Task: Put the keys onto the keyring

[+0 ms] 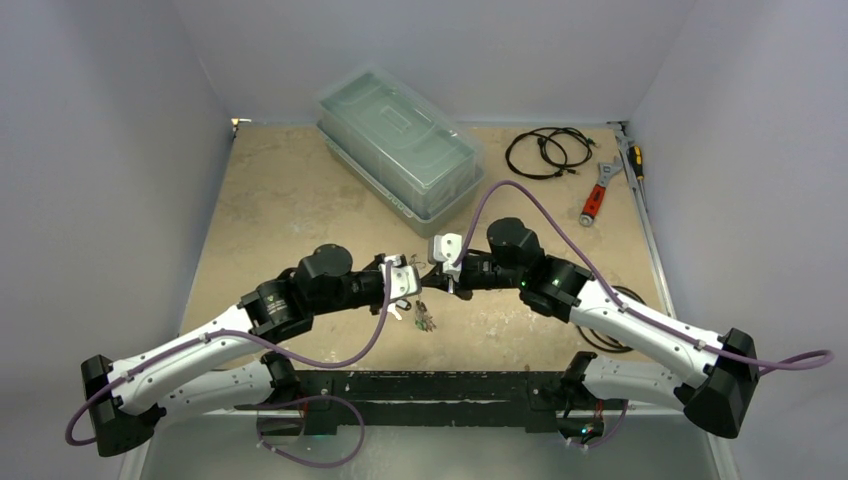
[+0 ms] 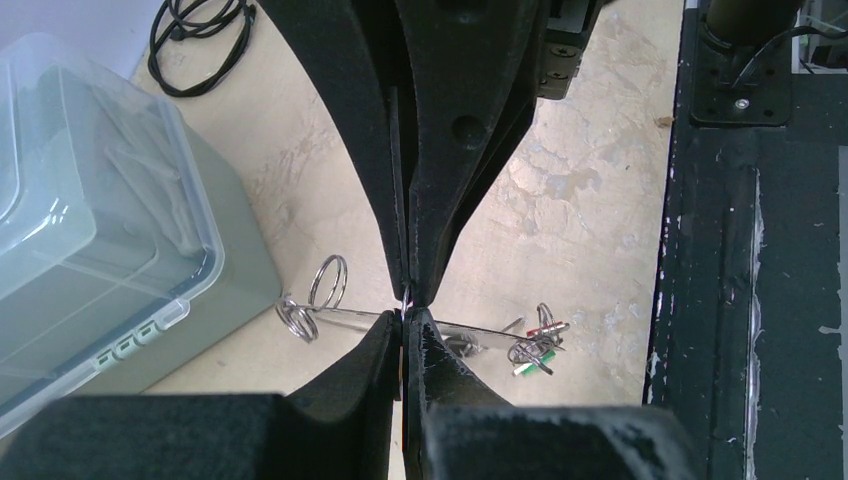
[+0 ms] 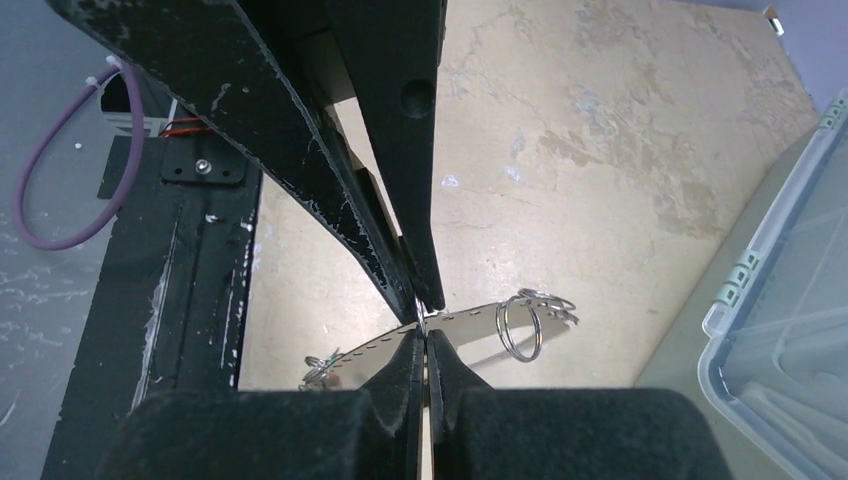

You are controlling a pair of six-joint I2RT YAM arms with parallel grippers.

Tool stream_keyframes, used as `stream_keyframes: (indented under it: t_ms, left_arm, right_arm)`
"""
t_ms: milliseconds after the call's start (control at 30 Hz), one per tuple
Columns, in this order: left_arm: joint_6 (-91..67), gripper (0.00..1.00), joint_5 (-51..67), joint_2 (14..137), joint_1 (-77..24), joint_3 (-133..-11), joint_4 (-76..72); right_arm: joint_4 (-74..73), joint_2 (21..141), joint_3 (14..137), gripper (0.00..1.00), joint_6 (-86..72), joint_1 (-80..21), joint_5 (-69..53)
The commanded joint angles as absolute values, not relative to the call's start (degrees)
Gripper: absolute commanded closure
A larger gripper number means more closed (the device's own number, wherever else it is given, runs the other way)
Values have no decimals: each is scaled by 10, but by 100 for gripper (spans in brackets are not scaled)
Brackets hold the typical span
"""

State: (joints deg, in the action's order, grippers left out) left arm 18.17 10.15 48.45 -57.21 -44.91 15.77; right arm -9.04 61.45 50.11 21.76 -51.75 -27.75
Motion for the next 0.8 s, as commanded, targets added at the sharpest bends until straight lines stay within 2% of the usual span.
stream_keyframes:
  t_ms: [0,67,200,333,567,767]
  left_arm:
    - [180,100,114,483,-572,-478,129]
    - [176,100,115,481,-572,-480,127]
    - [171,63,122,464,-571,-479,114]
    - [161,48,129,425,-569,-463,80]
    - [143,43,142,362,-564,-432,13]
    - [129,45,183,351,-551,-426,-20]
  right_arm:
    - [-60,606,497,100,219,-519,-272]
    - [-62,607,500,100,215,-519,-274]
    - [-45,600,492,100,204,-519,-265]
    - [6,570,461,100,190,-519,-257]
    - [173,493,360,100,150,-519,-265]
    - [335,453,291,100,101,-519,-283]
